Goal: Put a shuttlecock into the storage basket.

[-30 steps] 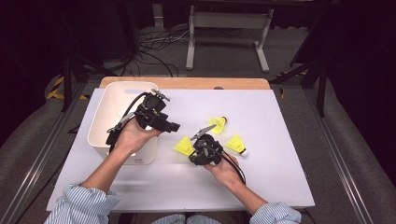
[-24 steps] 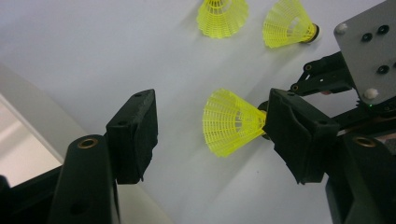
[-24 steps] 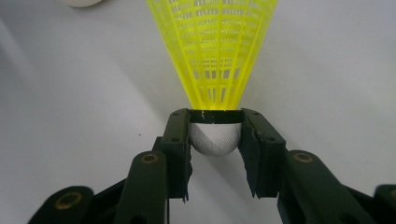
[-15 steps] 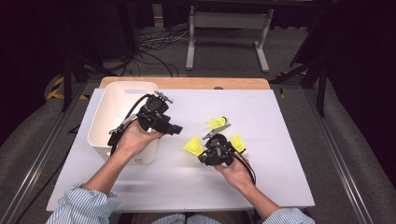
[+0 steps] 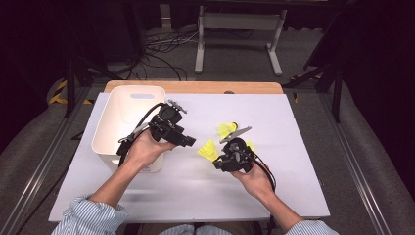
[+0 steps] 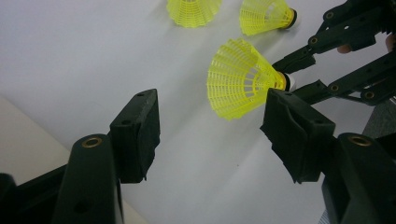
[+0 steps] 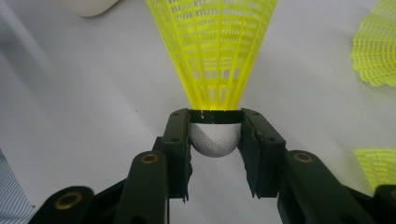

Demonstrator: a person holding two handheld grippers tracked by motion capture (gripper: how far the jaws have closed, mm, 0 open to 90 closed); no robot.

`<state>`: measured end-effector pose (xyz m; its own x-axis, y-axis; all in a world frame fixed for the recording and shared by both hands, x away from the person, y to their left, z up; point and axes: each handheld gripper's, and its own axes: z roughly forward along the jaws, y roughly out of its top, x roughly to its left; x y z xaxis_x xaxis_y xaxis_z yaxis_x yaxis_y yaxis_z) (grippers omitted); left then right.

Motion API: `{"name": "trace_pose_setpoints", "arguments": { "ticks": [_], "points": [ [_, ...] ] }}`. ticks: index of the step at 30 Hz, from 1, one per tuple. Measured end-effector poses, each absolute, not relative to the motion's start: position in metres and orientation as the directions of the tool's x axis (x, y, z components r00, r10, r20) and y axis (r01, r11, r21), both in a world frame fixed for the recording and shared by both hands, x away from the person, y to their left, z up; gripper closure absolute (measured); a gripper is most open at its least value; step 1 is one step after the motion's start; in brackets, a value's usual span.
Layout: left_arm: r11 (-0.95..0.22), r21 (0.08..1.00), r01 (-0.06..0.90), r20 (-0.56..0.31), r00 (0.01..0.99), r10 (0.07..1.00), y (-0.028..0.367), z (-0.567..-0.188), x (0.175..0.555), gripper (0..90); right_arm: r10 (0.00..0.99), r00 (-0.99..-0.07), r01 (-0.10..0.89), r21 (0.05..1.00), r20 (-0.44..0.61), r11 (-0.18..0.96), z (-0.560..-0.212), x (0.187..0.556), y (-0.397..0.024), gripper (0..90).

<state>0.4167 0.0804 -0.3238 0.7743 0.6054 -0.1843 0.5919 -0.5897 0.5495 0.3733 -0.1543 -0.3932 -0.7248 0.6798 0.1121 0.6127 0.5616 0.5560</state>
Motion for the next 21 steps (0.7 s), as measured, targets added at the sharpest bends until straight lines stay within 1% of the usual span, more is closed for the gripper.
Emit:
{"name": "trace_pose_setpoints", "arguments": {
  "ticks": [8, 16, 21],
  "points": [
    [-0.600, 0.542, 0.588, -0.195, 0.783, 0.591, 0.078, -0.326, 0.413, 38.5, 0.666, -0.736, 0.602, 0.564, 0.117, 0.566, -0.384, 0.372, -0.151, 65.2],
    [-0.604, 0.538, 0.588, -0.212, 0.788, 0.578, 0.076, -0.328, 0.411, 42.8, 0.658, -0.744, 0.595, 0.565, 0.119, 0.571, -0.377, 0.373, -0.148, 65.2],
    [-0.609, 0.533, 0.587, -0.224, 0.792, 0.567, 0.074, -0.330, 0.410, 47.0, 0.649, -0.751, 0.589, 0.567, 0.119, 0.577, -0.375, 0.373, -0.144, 65.2]
  ]
}}
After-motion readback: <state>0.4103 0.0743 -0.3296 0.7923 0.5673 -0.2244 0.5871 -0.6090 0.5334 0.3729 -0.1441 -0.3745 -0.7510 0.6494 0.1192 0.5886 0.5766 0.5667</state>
